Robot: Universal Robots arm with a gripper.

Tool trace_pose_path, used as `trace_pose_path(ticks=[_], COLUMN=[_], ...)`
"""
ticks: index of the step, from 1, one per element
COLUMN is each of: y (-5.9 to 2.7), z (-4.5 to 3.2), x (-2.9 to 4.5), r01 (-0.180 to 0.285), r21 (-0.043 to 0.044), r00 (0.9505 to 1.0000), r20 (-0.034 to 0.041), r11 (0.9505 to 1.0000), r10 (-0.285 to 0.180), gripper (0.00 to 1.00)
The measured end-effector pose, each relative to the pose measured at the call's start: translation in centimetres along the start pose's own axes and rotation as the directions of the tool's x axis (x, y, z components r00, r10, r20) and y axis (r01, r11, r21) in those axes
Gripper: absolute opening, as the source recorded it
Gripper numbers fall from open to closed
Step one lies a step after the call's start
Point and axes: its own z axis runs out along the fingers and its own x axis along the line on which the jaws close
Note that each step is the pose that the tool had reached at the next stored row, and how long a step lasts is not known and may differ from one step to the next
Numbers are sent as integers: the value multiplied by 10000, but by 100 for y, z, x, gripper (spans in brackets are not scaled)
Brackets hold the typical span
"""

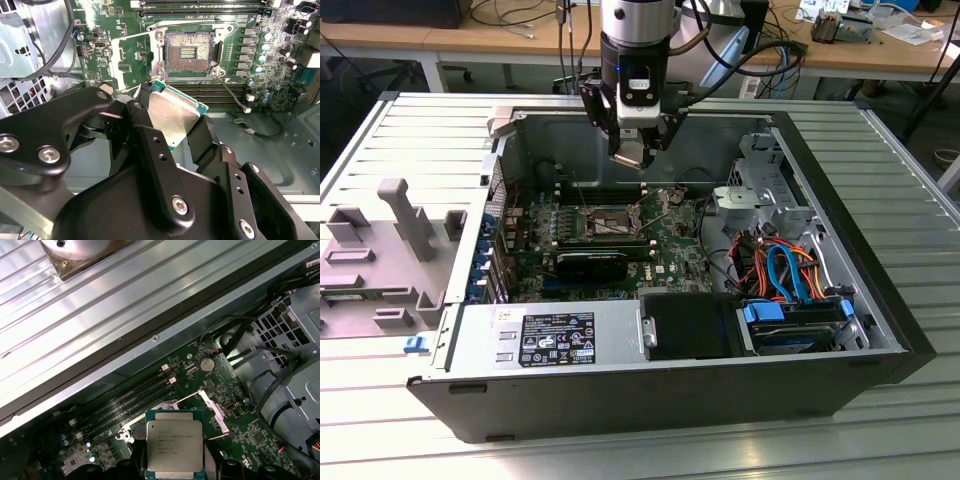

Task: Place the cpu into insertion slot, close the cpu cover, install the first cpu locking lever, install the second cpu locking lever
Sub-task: 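Place the cpu into insertion slot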

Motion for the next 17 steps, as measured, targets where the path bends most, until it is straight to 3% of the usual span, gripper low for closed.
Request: trace_pose_path(ticks=[17], y=[0], z=[5], x=[0], r01=[-233], r21=[-4], r00=[9997], r20=[20], r11=[9997], r10=[233], gripper=[55])
